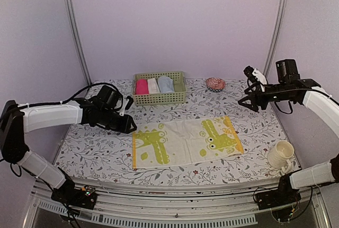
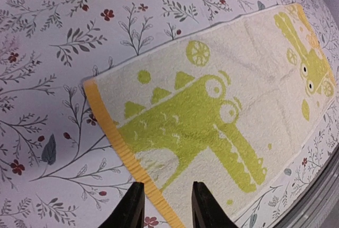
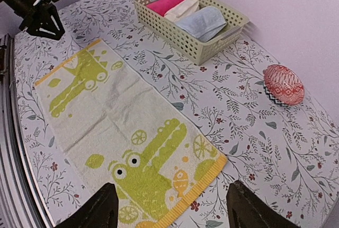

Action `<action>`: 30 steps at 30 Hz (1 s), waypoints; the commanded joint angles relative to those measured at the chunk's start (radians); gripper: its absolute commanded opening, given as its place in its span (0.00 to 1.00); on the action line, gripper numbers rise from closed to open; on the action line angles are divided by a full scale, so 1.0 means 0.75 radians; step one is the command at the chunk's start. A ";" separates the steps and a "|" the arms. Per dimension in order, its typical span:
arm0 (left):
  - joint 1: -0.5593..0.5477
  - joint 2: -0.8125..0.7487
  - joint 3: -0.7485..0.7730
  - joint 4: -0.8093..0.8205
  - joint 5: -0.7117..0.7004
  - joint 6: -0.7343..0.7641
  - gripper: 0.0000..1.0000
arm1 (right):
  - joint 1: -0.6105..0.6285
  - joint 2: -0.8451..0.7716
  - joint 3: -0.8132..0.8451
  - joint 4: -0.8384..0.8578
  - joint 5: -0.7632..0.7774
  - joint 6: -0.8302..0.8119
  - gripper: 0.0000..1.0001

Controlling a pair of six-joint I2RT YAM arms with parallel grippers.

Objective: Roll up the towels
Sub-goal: Flatten out the towel at the center of the board.

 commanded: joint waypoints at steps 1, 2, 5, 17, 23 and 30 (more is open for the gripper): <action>-0.042 -0.018 -0.080 -0.093 0.146 -0.037 0.30 | 0.035 0.155 -0.052 -0.214 -0.036 -0.250 0.54; -0.050 -0.016 -0.099 -0.094 0.156 -0.044 0.30 | 0.039 0.192 -0.055 -0.249 -0.010 -0.291 0.45; -0.083 -0.006 -0.149 -0.102 0.188 -0.061 0.29 | 0.052 0.245 -0.116 -0.276 0.098 -0.365 0.33; -0.189 0.066 -0.294 -0.082 0.199 -0.130 0.28 | 0.116 0.424 -0.365 -0.172 0.361 -0.465 0.10; -0.193 0.092 -0.340 -0.107 0.162 -0.175 0.29 | 0.134 0.478 -0.400 -0.130 0.357 -0.455 0.09; -0.211 0.060 -0.407 -0.158 0.101 -0.296 0.29 | 0.174 0.484 -0.489 -0.167 0.459 -0.467 0.05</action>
